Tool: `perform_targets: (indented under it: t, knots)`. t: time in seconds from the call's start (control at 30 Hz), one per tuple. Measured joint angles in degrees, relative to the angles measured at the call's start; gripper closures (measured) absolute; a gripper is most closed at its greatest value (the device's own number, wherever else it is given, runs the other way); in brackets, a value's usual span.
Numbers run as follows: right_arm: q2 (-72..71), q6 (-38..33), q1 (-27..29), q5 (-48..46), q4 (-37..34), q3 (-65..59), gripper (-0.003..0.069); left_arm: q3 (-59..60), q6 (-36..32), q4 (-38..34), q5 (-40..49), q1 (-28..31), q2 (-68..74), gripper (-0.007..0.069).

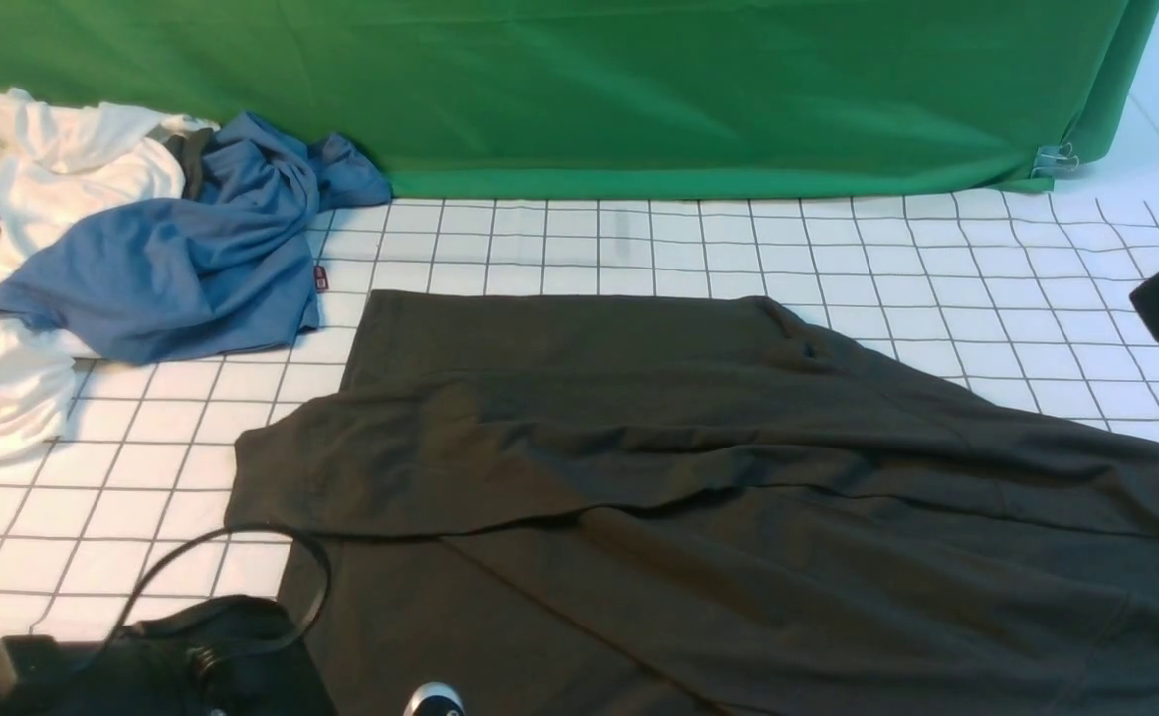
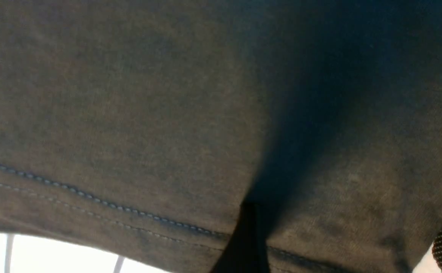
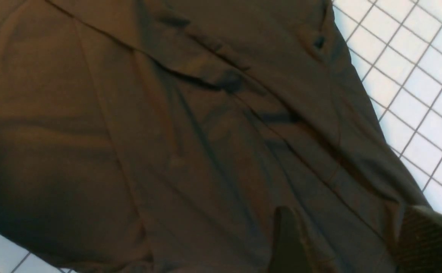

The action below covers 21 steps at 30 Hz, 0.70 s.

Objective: Fold a long-sleeved shirt over a white checkered tablecloth.
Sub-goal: 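Grasp the near edge of the shirt at its hem and shoulder corners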

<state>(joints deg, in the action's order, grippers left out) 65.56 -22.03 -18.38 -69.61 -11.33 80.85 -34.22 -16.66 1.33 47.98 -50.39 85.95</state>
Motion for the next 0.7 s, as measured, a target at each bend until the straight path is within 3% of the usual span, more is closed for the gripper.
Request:
perform_targets:
  t: [0.13,0.23,0.37,0.47,0.7]
  knots:
    - [-1.0,0.1,-0.1,-0.1,0.1,-1.0,0.0249,0.1,3.1,0.8,-0.2,0.0,-0.1,0.0149]
    - [-1.6,0.1,-0.1,-0.1,0.1,-1.6,0.0249,0.1,5.6,0.9,-0.2,0.0,-0.1,0.0256]
    - [-3.0,1.0,-0.1,-0.1,0.5,-2.8,0.0249,0.1,8.2,1.0,-0.7,-0.2,-0.2,0.0503]
    - [-3.7,1.2,-0.1,-0.1,0.7,-3.4,0.0249,-0.1,9.1,1.7,-0.6,-0.3,-0.2,0.0613]
    - [-5.0,1.6,-0.1,-0.1,1.0,-3.8,0.0249,-3.0,9.6,2.2,2.6,-0.3,-0.3,0.0653]
